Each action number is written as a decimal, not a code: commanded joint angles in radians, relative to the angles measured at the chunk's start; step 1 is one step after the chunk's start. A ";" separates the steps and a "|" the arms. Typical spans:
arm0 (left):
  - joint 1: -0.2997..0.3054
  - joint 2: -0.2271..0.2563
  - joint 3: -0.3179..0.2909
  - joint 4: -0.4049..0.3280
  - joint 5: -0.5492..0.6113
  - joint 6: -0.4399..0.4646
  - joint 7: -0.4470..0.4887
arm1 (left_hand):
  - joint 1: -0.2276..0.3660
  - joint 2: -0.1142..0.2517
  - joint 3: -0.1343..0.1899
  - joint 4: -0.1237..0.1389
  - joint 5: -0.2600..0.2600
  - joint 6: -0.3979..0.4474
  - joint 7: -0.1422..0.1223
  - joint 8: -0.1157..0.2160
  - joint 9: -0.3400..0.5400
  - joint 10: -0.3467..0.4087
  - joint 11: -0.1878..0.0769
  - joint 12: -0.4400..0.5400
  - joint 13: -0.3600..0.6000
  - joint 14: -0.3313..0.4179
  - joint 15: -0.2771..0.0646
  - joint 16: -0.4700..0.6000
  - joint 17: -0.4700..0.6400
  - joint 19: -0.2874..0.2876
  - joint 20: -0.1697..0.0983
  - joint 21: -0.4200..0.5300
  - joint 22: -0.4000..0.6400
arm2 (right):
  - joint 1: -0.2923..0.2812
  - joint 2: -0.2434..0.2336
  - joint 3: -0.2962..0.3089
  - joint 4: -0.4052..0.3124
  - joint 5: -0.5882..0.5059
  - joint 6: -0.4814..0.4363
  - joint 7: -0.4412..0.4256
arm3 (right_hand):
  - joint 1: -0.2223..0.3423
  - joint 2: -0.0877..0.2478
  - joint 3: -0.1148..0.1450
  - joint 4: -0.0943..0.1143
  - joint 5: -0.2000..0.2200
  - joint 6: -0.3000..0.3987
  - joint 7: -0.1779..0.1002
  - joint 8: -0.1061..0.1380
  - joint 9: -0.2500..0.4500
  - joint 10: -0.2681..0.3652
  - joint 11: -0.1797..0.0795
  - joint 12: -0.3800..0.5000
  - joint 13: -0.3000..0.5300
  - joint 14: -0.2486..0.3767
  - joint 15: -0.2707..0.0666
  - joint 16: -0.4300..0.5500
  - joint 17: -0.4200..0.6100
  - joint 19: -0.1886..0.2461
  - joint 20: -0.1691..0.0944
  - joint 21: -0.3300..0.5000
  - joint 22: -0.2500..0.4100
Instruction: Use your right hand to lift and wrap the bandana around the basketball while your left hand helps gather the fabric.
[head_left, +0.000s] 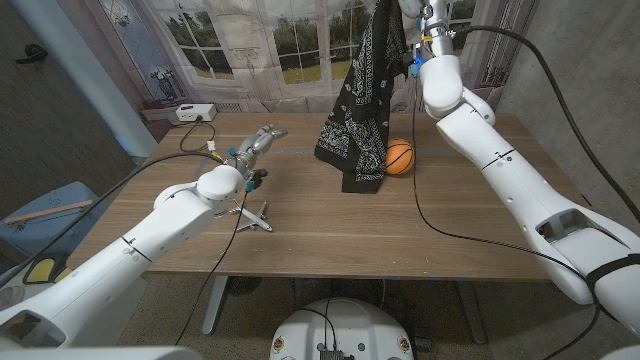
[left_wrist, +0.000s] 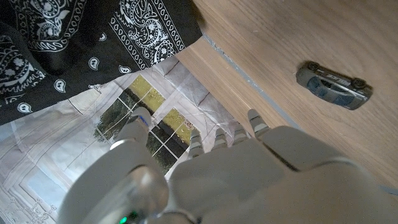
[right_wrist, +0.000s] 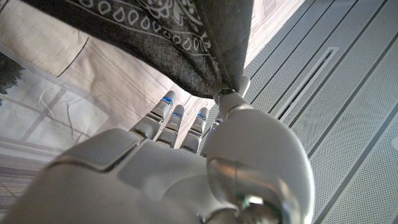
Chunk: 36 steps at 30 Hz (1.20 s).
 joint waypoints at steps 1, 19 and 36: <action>-0.093 -0.040 0.068 0.104 0.041 -0.030 -0.083 | 0.019 -0.002 0.000 -0.006 0.001 0.012 0.002 0.007 0.001 0.005 0.005 0.010 0.006 -0.004 0.011 0.008 0.001 -0.038 0.009 -0.001 0.004 | -0.077 -0.134 0.147 -0.273 0.205 -0.115 0.200 | 0.003 0.007 -0.040 0.034 0.010 0.000 0.012 0.008 0.000 -0.003 0.013 -0.003 0.004 -0.005 -0.102 0.001 0.006 -0.002 0.000 0.001 0.003; -0.239 -0.054 0.181 0.184 0.139 -0.045 -0.249 | 0.219 0.009 0.027 -0.011 -0.004 0.349 -0.015 0.146 0.036 0.114 -0.023 0.051 0.005 0.081 0.016 0.020 -0.002 0.028 0.009 -0.006 0.003 | -0.104 -0.051 0.130 -0.453 0.012 -0.207 -0.067 | 0.003 0.010 -0.047 0.037 0.018 0.002 0.021 0.019 0.002 0.003 0.016 0.000 0.005 -0.014 -0.099 -0.007 0.007 -0.011 0.006 0.000 0.003; -0.227 -0.063 0.149 0.332 -0.005 -0.308 -0.532 | 0.070 -0.062 -0.093 0.084 0.012 0.411 0.010 0.118 0.012 0.147 -0.043 0.051 0.000 0.073 -0.003 0.014 0.008 0.019 0.011 -0.028 0.007 | -0.080 0.016 0.176 -0.451 0.039 -0.254 -0.118 | 0.005 0.012 -0.048 0.040 0.028 0.004 0.024 0.027 -0.001 0.015 0.022 0.003 0.007 0.002 -0.107 -0.007 0.008 0.001 -0.003 0.007 0.003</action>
